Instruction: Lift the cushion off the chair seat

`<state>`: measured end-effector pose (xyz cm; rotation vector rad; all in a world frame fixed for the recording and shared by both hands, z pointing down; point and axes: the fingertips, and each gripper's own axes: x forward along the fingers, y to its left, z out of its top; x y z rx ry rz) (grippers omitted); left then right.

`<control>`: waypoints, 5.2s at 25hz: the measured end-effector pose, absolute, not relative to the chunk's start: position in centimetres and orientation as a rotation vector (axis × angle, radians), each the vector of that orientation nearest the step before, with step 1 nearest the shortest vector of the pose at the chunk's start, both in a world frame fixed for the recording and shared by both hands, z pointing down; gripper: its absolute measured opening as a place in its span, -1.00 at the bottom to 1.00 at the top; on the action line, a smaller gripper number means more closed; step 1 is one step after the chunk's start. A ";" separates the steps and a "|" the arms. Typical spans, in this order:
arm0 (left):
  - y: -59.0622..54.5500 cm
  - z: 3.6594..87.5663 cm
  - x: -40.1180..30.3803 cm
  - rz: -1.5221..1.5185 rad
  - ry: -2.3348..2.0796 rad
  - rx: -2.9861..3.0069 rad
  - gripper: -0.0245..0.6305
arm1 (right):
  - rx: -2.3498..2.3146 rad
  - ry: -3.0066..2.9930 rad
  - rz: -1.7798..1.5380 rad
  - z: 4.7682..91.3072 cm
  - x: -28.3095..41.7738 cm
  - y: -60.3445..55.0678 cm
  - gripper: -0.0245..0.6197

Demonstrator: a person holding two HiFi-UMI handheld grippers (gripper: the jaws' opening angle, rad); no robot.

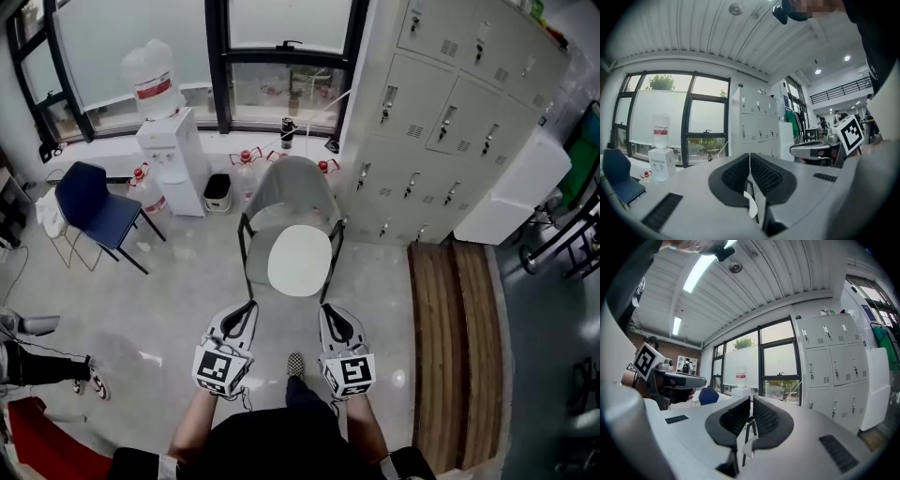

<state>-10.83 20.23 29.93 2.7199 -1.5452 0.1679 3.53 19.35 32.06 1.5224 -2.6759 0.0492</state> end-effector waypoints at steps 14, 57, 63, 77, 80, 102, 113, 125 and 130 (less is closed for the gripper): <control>3.5 33.3 -6.4 0.247 -1.495 2.645 -0.85 | 1.538 -2.630 0.215 35.9 8.4 3.4 -0.80; -14.8 64.5 -5.9 0.400 -1.215 2.532 -0.85 | 1.576 -2.337 0.548 66.4 9.2 -13.7 -0.80; -16.4 68.3 -6.1 0.404 -1.187 2.539 -0.85 | 1.546 -2.313 0.556 71.4 8.9 -15.1 -0.80; -18.2 78.2 -6.7 0.470 -1.171 2.545 -0.85 | 1.496 -2.252 0.603 81.7 8.8 -16.8 -0.80; -18.6 79.5 -6.7 0.463 -1.177 2.538 -0.85 | 1.494 -2.245 0.612 83.2 8.9 -17.0 -0.80; -18.2 82.6 -5.0 0.575 -1.109 2.497 -0.85 | 1.492 -2.172 0.946 93.2 11.0 -17.2 -0.54; -19.1 84.1 -6.6 0.528 -1.199 2.466 -0.85 | 1.459 -2.168 1.098 97.3 10.6 -16.4 -0.36; -18.8 86.2 -7.9 0.575 -1.218 2.410 -0.85 | 1.421 -2.230 1.239 98.3 9.2 -16.3 -0.33; -18.2 86.5 -8.1 0.641 -1.184 2.399 -0.85 | 1.419 -2.208 1.257 99.1 9.1 -16.3 -0.33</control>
